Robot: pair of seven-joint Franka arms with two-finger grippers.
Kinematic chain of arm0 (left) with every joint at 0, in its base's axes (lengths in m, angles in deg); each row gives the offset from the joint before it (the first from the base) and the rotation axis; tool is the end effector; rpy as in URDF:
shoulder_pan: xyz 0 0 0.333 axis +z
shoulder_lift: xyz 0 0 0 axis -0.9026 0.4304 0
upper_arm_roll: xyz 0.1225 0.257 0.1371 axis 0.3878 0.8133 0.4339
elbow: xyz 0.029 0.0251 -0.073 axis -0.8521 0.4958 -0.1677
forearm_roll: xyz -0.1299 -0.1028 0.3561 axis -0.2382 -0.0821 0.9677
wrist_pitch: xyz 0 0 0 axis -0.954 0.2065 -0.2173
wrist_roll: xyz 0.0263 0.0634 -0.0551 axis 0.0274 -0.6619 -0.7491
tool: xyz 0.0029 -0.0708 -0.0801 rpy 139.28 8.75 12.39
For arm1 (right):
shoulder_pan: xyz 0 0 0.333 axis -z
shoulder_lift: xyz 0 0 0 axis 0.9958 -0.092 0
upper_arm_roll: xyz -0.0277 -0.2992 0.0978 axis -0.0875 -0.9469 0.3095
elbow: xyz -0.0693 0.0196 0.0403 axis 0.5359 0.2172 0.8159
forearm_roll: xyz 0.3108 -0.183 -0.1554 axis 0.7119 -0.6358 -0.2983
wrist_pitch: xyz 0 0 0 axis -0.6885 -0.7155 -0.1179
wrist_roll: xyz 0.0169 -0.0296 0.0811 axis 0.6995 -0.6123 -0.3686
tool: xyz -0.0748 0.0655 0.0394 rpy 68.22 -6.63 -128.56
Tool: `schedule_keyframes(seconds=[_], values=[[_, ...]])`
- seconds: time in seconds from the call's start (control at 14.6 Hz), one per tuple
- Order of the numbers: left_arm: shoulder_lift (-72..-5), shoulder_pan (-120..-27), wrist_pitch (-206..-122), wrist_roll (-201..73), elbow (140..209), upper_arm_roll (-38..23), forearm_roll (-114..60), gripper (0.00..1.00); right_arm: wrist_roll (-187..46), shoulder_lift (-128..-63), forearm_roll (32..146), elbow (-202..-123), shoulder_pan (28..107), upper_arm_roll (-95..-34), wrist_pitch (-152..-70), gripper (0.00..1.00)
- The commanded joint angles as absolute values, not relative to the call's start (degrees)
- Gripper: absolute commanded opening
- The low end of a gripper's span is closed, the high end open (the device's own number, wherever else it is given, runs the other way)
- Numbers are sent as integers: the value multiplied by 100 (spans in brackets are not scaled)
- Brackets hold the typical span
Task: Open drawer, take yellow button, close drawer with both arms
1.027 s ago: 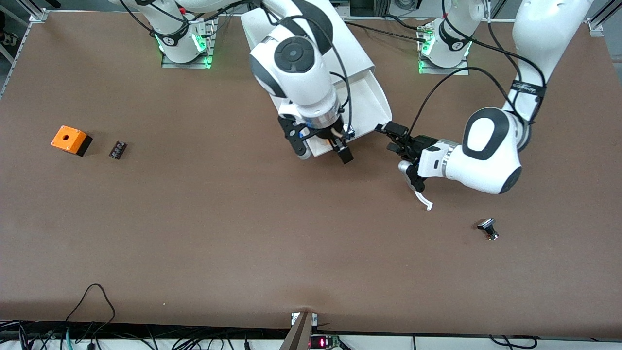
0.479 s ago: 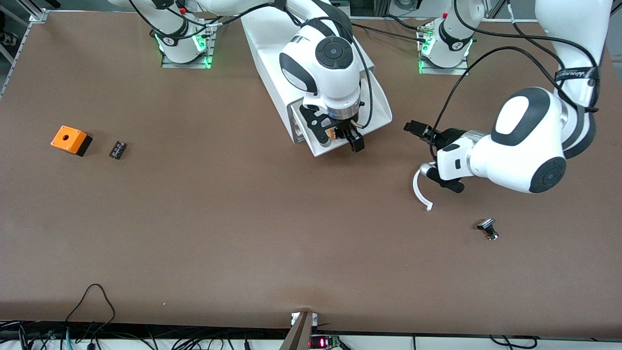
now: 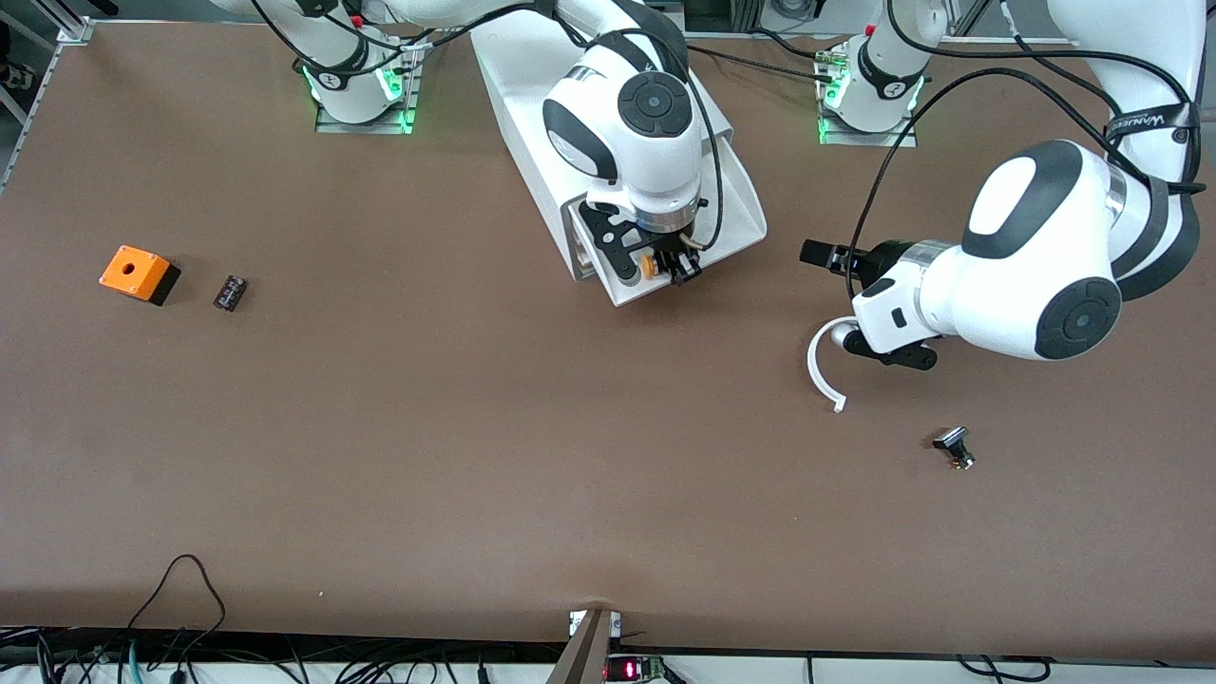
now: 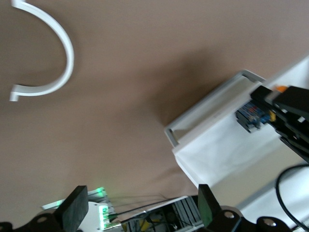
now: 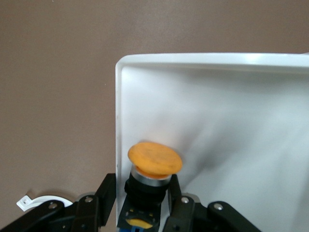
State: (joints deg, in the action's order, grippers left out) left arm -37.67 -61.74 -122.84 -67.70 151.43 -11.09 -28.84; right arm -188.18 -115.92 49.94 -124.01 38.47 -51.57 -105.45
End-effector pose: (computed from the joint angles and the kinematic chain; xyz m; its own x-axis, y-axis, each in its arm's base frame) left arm 0.6050 -0.1873 0.4588 0.8544 -0.2108 -0.4749 -0.0877 -0.9594 0.2680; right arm 0.4821 0.5982 0.3912 0.4904 -0.8664 -0.0943 -0.8715 -0.4862 -0.0644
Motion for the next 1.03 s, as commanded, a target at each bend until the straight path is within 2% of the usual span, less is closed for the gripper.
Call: schedule_keyframes(seconds=[0.0, 0.89, 0.96], values=[[-3836, -6494, -12139, -7153, 14880, -1116, -2307, 100, -18738, -11469, 4918, -12319, 3814, -5154, -10371, 51], [-3836, -6583, -12042, -7629, 14792, -1116, -2218, 100, -18755, -11416, 4742, -12372, 3664, -5136, -10406, 58], [-3836, -6583, -12042, -7629, 14792, -1116, -2218, 100, -18755, -11433, 4742, -12372, 3656, -5145, -10415, 63]])
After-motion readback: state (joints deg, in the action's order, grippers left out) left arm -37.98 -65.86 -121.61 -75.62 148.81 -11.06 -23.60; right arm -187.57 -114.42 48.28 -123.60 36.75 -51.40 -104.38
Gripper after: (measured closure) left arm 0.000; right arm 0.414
